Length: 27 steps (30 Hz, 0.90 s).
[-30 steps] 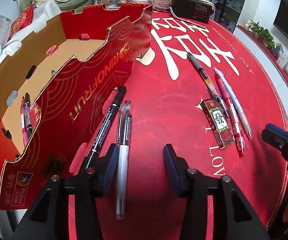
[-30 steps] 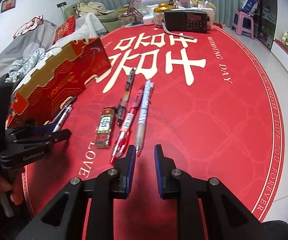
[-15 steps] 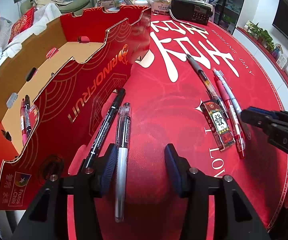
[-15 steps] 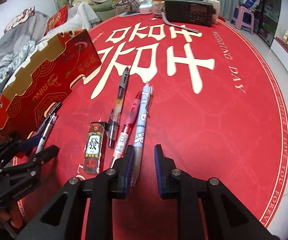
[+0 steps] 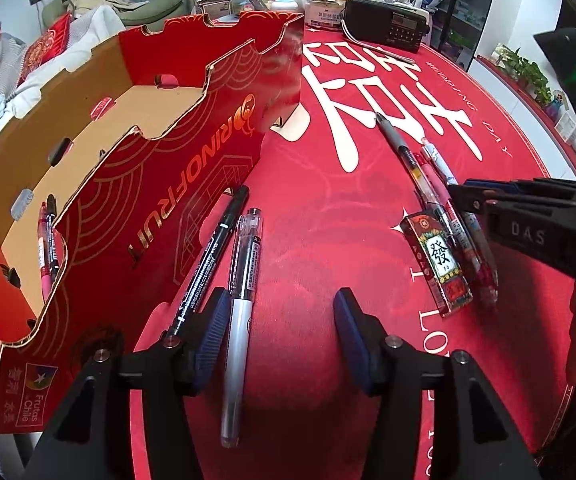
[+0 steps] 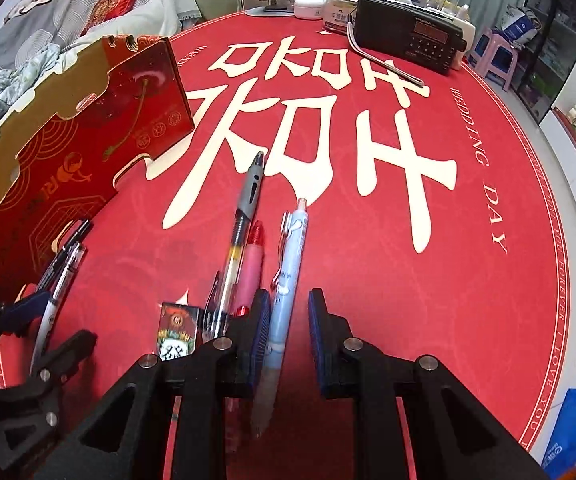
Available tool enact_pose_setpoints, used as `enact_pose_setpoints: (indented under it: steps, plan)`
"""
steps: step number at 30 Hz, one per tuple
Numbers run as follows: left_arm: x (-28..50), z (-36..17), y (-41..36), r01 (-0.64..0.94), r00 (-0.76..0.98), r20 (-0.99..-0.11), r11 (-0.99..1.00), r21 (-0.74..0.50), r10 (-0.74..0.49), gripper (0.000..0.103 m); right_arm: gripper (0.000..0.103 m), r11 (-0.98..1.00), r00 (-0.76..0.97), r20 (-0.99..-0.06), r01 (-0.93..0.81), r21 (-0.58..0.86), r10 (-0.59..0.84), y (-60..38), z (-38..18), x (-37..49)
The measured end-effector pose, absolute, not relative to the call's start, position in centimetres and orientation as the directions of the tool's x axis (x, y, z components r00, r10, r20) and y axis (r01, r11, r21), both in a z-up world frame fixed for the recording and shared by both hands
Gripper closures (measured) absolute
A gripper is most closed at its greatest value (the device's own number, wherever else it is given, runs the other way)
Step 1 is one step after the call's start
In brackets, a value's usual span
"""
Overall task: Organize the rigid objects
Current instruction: 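Grasp the clear grey-capped pen with the left tool while the right tool grasps the light blue pen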
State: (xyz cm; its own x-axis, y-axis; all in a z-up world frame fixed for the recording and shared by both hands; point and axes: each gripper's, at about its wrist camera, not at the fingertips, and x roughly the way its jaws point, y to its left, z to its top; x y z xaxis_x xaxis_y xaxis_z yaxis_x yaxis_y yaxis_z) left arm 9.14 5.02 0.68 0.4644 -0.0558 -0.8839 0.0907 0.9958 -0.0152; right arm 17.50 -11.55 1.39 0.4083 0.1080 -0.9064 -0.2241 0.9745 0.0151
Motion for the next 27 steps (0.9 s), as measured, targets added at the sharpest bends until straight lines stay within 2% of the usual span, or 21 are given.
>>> enact_pose_setpoints:
  steps: [19,20,22,24,25,27]
  plan:
    - [9.5,0.6,4.8,0.071,0.45,-0.892,0.997,-0.009,-0.04,0.044,0.083,0.962,0.382,-0.919,-0.274,-0.015,0.095,-11.1,1.4,17.8]
    - [9.5,0.7,4.8,0.072,0.443,-0.896,0.997,-0.009,-0.04,0.046,0.083,0.961,0.378,-0.921,-0.277,-0.018,0.092,-11.1,1.4,17.8]
    - [9.2,1.0,4.7,0.069,0.435,-0.9,0.998,-0.005,-0.035,0.075,0.087,0.96,0.366,-0.926,-0.278,-0.015,0.092,-11.2,1.4,17.2]
    - [8.4,1.1,4.4,0.075,0.433,-0.901,0.997,0.006,-0.027,0.089,0.088,0.958,0.368,-0.925,-0.285,-0.015,0.095,-11.5,1.4,15.8]
    - [7.8,1.1,4.4,0.072,0.433,-0.901,0.997,0.006,-0.026,0.093,0.088,0.957,0.367,-0.925,-0.288,-0.012,0.099,-11.6,1.4,15.1]
    - [6.8,1.1,4.5,0.061,0.432,-0.901,0.998,-0.019,-0.044,0.093,0.09,0.955,0.361,-0.925,-0.296,0.006,0.117,-12.0,1.5,13.5]
